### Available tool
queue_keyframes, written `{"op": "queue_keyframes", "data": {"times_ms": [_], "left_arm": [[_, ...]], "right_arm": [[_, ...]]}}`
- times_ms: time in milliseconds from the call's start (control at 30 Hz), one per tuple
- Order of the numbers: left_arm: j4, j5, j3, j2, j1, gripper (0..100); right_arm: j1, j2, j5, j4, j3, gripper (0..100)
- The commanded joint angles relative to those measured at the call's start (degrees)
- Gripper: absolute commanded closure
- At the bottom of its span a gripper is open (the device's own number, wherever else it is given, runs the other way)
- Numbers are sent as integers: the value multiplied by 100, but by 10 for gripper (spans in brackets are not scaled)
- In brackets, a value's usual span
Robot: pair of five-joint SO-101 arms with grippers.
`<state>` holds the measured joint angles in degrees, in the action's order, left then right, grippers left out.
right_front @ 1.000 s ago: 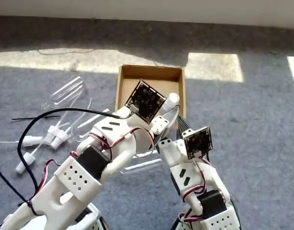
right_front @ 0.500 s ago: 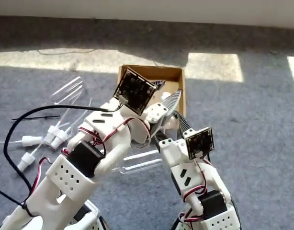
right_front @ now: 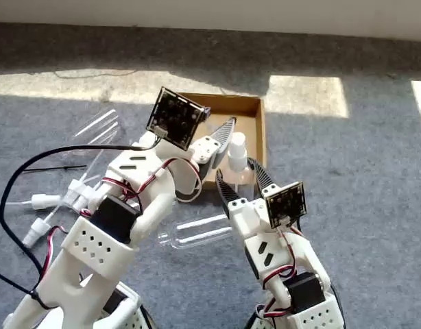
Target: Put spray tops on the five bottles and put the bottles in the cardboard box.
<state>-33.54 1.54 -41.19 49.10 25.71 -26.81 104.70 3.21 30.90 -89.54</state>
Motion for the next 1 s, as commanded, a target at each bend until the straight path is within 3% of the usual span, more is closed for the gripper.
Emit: {"op": "queue_keyframes", "data": {"times_ms": [0, 300, 467, 667, 833, 967], "left_arm": [[-26, -440, 13, 66, 365, 853], [-18, -598, 163, 84, 330, 853], [-35, -589, 840, 84, -488, 854], [-396, -580, 989, 84, -1446, 854], [-1073, -563, 295, 84, -2185, 854], [-1187, -563, -708, 84, -2281, 854]], "right_arm": [[-4, 66, -44, -92, 101, 994], [-4, 66, -9, -92, 92, 994], [-4, 66, 44, -92, 92, 994], [66, 66, 1204, -127, 136, 994], [998, -189, 941, -1429, 347, 994], [1376, -1622, 651, -2176, 989, 994]]}}
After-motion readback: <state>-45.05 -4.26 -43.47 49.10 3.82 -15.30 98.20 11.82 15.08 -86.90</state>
